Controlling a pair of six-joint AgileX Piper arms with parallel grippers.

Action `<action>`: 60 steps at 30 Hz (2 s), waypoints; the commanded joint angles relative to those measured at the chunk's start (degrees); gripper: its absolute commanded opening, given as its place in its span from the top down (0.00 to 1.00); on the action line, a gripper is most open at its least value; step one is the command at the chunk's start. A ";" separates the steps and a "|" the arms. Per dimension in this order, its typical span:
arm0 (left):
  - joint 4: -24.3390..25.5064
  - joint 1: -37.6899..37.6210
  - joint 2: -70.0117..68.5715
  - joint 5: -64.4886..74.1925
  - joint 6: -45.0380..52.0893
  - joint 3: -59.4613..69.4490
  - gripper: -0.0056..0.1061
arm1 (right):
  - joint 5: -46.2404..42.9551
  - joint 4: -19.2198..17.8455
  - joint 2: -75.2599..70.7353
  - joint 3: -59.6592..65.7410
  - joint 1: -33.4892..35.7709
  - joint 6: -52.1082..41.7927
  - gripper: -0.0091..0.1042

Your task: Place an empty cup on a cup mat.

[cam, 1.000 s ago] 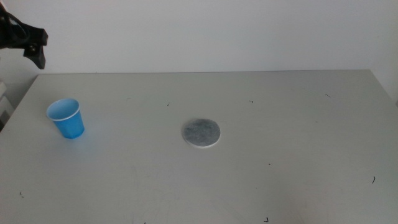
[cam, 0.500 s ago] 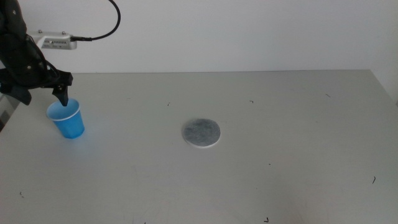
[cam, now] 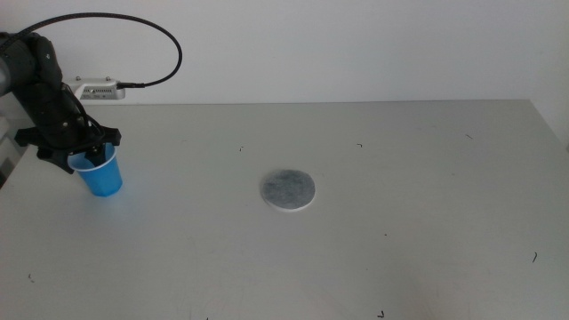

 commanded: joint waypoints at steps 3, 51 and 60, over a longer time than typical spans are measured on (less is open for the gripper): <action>-1.32 0.00 -3.50 -1.07 -0.09 -1.96 0.82 | -4.29 -0.79 -1.54 -0.48 -0.06 -0.29 0.09; -5.35 -33.44 -6.99 8.34 -7.98 -15.36 0.95 | -4.29 -0.79 -1.54 -0.48 -0.06 -0.29 0.09; -6.67 -33.72 -0.67 3.89 -7.90 -15.36 0.95 | -4.29 -0.79 -1.54 -0.48 -0.06 -0.29 0.09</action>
